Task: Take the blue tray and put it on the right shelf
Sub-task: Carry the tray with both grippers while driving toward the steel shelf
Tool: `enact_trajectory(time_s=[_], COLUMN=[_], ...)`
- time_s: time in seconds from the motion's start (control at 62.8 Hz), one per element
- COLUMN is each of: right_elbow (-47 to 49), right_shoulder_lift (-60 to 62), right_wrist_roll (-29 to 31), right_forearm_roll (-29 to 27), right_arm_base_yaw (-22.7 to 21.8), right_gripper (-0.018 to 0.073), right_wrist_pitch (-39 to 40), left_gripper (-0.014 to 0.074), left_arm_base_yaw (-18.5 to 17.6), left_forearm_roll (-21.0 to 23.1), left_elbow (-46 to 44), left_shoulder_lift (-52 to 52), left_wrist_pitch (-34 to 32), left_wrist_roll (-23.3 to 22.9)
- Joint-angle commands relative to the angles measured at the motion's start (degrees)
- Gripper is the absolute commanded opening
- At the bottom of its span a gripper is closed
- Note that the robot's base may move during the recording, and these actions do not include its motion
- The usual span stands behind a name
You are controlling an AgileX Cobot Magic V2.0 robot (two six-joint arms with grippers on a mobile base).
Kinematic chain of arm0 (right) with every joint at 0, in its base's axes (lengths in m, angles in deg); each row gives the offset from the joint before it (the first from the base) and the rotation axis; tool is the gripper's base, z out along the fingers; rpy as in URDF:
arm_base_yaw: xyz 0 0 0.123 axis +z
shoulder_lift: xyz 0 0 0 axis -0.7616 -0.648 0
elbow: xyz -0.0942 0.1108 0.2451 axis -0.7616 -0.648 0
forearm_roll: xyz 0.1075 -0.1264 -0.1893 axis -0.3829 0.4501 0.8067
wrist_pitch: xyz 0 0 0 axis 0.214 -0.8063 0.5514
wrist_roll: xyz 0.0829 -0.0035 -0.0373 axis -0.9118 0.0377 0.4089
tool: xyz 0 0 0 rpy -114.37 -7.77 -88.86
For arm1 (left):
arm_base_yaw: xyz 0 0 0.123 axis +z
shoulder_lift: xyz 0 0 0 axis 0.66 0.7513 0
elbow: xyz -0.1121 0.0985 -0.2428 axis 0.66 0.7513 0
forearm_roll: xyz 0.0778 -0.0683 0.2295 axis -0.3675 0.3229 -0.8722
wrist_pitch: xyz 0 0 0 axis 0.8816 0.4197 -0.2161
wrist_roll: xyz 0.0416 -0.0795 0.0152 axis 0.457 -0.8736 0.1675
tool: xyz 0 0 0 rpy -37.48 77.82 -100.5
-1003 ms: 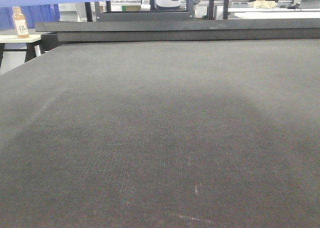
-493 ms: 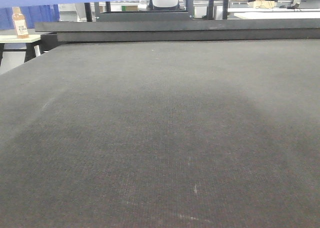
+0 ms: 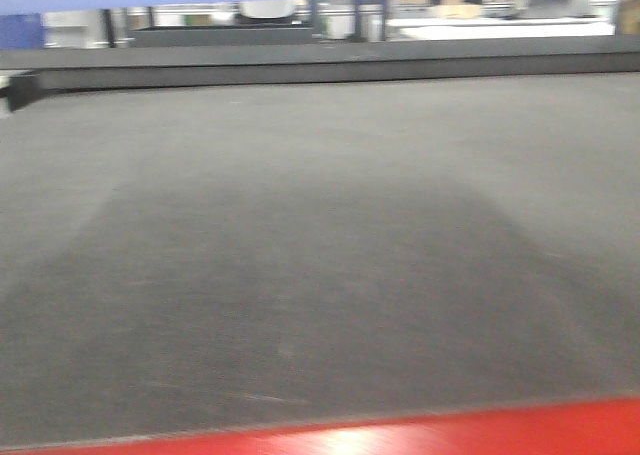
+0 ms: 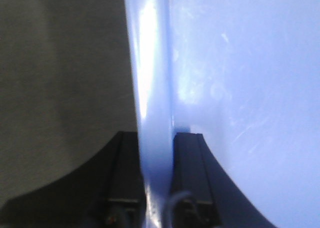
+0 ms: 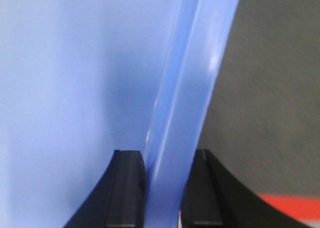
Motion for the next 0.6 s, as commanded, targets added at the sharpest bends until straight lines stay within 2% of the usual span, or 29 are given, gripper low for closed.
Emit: enact_trajectory(time_s=[0.0, 0.589], right_elbow=[1.7, 1.7], right_shoulder_lift=[1.3, 1.3], right_wrist_roll=[1.6, 1.6], right_forearm_roll=[2.4, 2.4], right_arm_base_yaw=[0.1, 0.1], right_gripper=[0.0056, 0.0056], right_wrist_pitch=[3.1, 3.1], left_gripper=[-0.0048, -0.0048], left_arm_base_yaw=[-0.6, -0.6], left_forearm_roll=[-0.2, 2.0], left_elbow=[-1.2, -1.2], left_shoulder_lift=[-1.3, -1.3], left_wrist_pitch=[5.9, 5.9], left_wrist_roll=[1.4, 1.4])
